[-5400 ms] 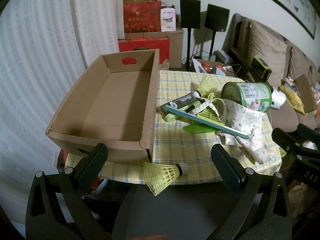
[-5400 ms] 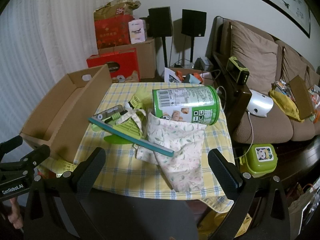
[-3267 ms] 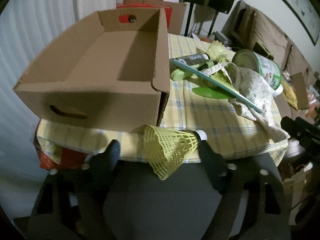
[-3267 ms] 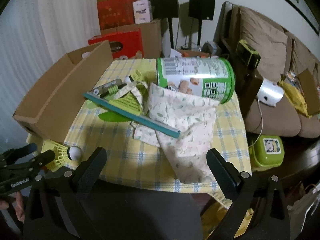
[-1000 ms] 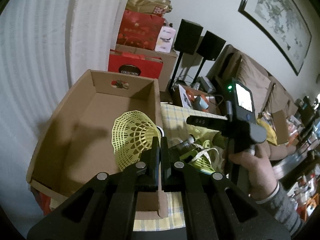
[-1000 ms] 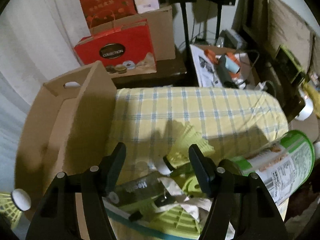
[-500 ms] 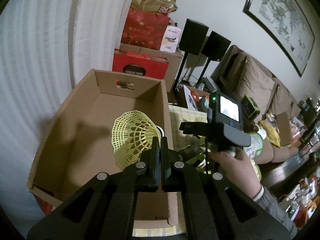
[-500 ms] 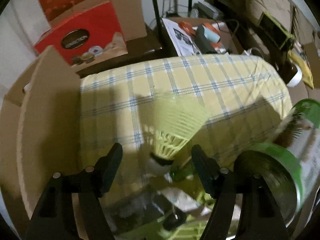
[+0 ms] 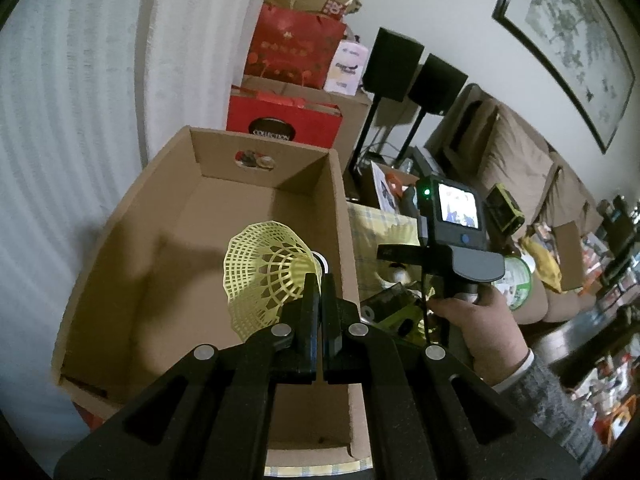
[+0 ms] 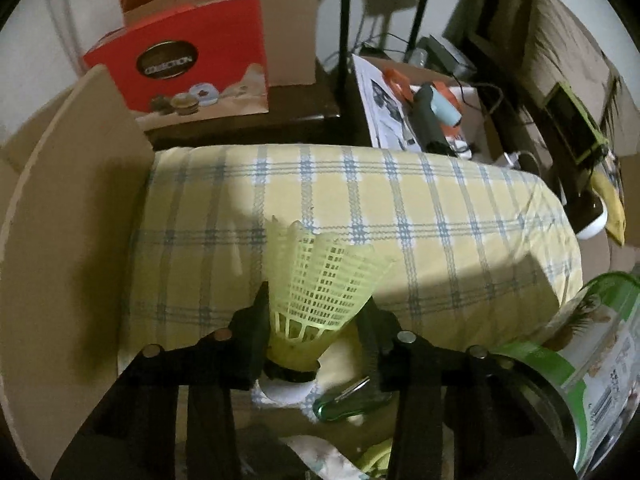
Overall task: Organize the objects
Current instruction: 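Carry both shuttlecocks over the cardboard box with both grippers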
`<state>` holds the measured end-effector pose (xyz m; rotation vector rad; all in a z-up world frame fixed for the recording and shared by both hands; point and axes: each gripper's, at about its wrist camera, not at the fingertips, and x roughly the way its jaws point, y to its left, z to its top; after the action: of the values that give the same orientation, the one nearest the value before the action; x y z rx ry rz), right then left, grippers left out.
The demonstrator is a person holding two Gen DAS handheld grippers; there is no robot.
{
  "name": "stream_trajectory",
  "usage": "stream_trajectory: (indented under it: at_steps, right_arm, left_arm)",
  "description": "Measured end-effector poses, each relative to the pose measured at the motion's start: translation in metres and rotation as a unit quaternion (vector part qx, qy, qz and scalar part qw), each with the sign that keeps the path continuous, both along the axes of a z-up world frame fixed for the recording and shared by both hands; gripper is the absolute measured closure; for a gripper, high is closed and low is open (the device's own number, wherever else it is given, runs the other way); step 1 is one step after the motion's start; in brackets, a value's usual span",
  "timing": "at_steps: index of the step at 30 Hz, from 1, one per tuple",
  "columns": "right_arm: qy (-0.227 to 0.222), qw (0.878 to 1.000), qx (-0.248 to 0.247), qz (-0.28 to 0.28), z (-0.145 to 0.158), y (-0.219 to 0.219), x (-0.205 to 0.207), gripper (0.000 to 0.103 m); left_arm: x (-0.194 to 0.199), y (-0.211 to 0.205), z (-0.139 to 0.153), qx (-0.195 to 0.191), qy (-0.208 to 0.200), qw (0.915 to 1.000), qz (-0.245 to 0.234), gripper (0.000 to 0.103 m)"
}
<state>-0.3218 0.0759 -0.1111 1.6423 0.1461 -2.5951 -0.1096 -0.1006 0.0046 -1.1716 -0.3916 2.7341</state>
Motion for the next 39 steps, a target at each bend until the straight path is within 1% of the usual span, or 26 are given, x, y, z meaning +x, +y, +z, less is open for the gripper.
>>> stream_trajectory:
  at_steps: [3, 8, 14, 18, 22, 29, 39]
  right_arm:
    - [0.011, 1.0, -0.01, 0.012, 0.005, 0.002, 0.007, 0.068]
    - [0.054, 0.998, -0.036, 0.026, 0.028, 0.008, 0.029, 0.068]
    - [0.115, 0.99, -0.048, 0.062, 0.065, 0.004, 0.064, 0.068]
    - [0.144, 0.984, -0.058, 0.085, 0.087, -0.002, 0.086, 0.068]
    - [0.158, 0.979, -0.077, 0.1, 0.103, -0.007, 0.101, 0.068]
    - [0.182, 0.972, -0.084, 0.126, 0.124, -0.023, 0.128, 0.068]
    - [0.188, 0.968, -0.086, 0.144, 0.136, -0.04, 0.141, 0.068]
  left_arm:
    - [-0.005, 0.002, -0.003, -0.002, -0.007, 1.0, -0.002, 0.102]
    - [-0.014, 0.003, -0.003, -0.016, -0.009, 0.9998, 0.002, 0.102]
    - [-0.023, 0.003, -0.004, -0.033, -0.005, 0.9993, 0.014, 0.102]
    - [-0.023, 0.002, 0.0, -0.037, 0.006, 0.9992, 0.014, 0.102]
    - [-0.023, -0.003, 0.002, -0.043, 0.011, 0.9988, 0.019, 0.102]
    - [-0.021, -0.011, 0.005, -0.057, 0.016, 0.9977, 0.033, 0.102]
    - [-0.018, -0.022, 0.008, -0.075, 0.022, 0.9951, 0.059, 0.102]
